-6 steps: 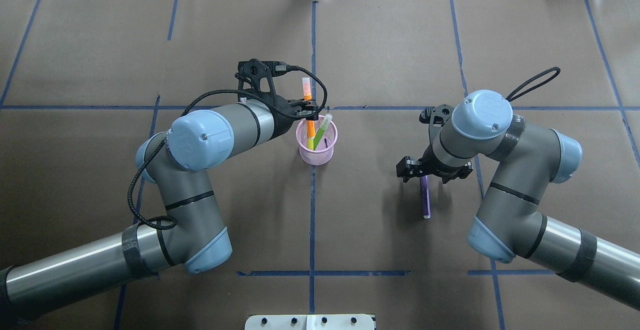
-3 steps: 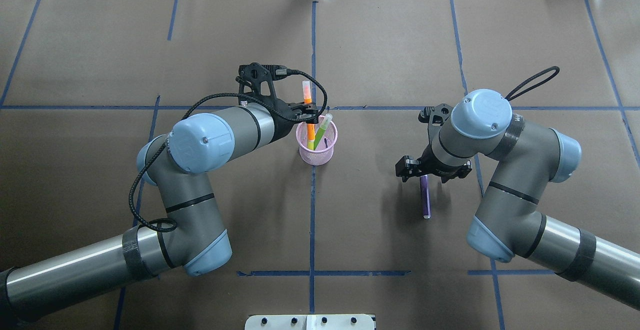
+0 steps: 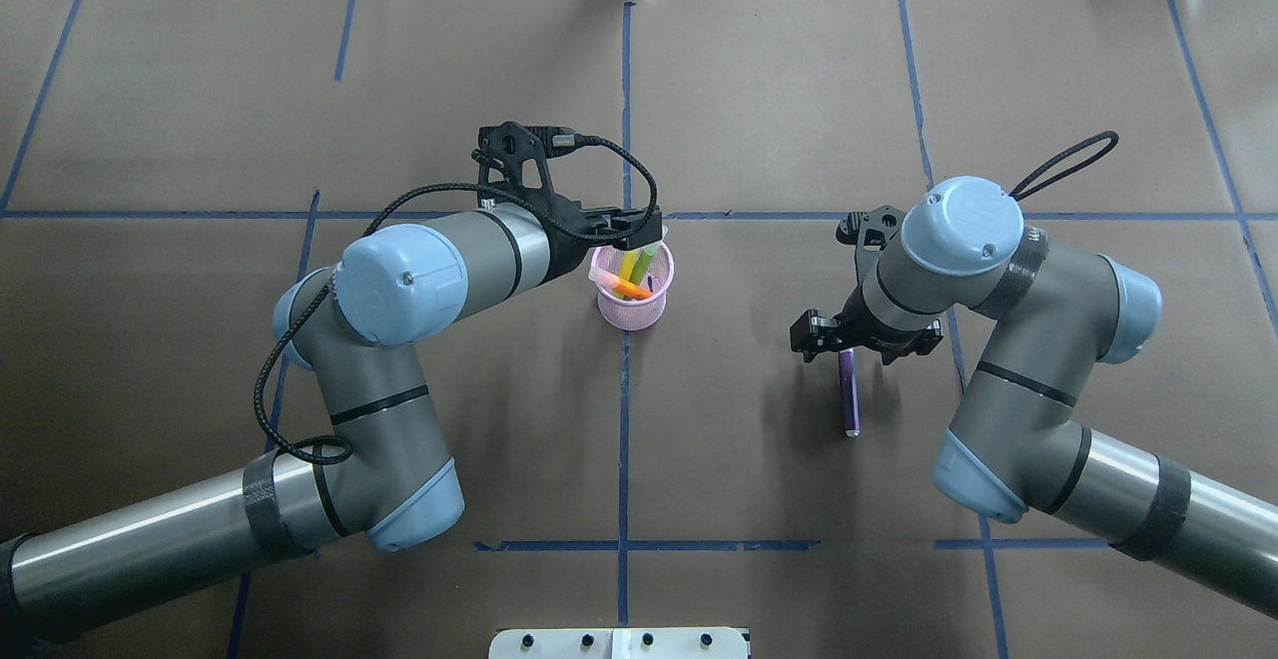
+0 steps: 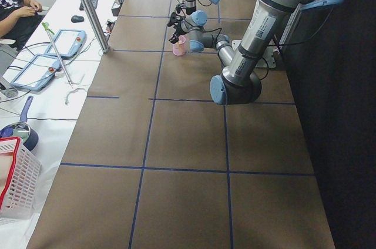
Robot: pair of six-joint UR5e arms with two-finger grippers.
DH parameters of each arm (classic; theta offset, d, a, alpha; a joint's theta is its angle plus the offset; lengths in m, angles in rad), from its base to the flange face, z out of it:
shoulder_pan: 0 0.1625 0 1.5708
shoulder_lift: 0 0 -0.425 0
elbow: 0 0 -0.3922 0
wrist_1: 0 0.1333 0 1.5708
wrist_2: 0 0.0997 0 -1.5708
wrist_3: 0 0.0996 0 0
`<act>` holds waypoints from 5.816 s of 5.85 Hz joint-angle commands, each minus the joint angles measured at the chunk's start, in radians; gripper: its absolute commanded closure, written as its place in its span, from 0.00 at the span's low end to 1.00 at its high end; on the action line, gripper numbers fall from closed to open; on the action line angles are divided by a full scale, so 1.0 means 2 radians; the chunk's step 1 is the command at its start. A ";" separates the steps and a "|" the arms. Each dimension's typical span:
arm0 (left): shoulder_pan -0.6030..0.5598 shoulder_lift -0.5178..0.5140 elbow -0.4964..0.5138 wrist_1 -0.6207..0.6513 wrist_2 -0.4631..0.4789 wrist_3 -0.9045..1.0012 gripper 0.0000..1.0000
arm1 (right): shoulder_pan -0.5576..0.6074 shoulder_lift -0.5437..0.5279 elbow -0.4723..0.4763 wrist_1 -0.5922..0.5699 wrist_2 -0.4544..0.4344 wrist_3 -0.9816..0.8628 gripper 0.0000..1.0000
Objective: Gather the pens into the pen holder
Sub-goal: 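Withdraw the left gripper away from the cup, then lift the purple marker with the right gripper, moving it farther from the robot, then carry the purple marker over the lavender cup with the right gripper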
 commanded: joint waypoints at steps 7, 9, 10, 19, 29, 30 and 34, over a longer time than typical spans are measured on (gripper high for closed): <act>-0.261 0.001 -0.079 0.264 -0.368 0.062 0.00 | 0.007 0.005 -0.008 -0.002 0.005 0.002 0.94; -0.331 0.020 -0.074 0.300 -0.437 0.139 0.00 | 0.018 0.005 -0.008 -0.002 0.012 0.001 1.00; -0.375 0.046 -0.068 0.302 -0.489 0.191 0.00 | 0.026 0.007 -0.007 -0.002 0.015 0.001 1.00; -0.535 0.204 0.188 0.367 -0.465 0.803 0.00 | 0.105 0.060 0.082 0.001 -0.150 -0.130 1.00; -0.534 0.347 0.047 0.363 -0.442 0.750 0.00 | -0.045 0.247 -0.014 -0.026 -0.403 -0.025 1.00; -0.534 0.347 0.047 0.363 -0.442 0.751 0.00 | -0.055 0.243 -0.046 0.012 -0.407 -0.024 1.00; -0.534 0.346 0.047 0.363 -0.442 0.751 0.00 | -0.090 0.213 -0.044 0.016 -0.407 -0.018 1.00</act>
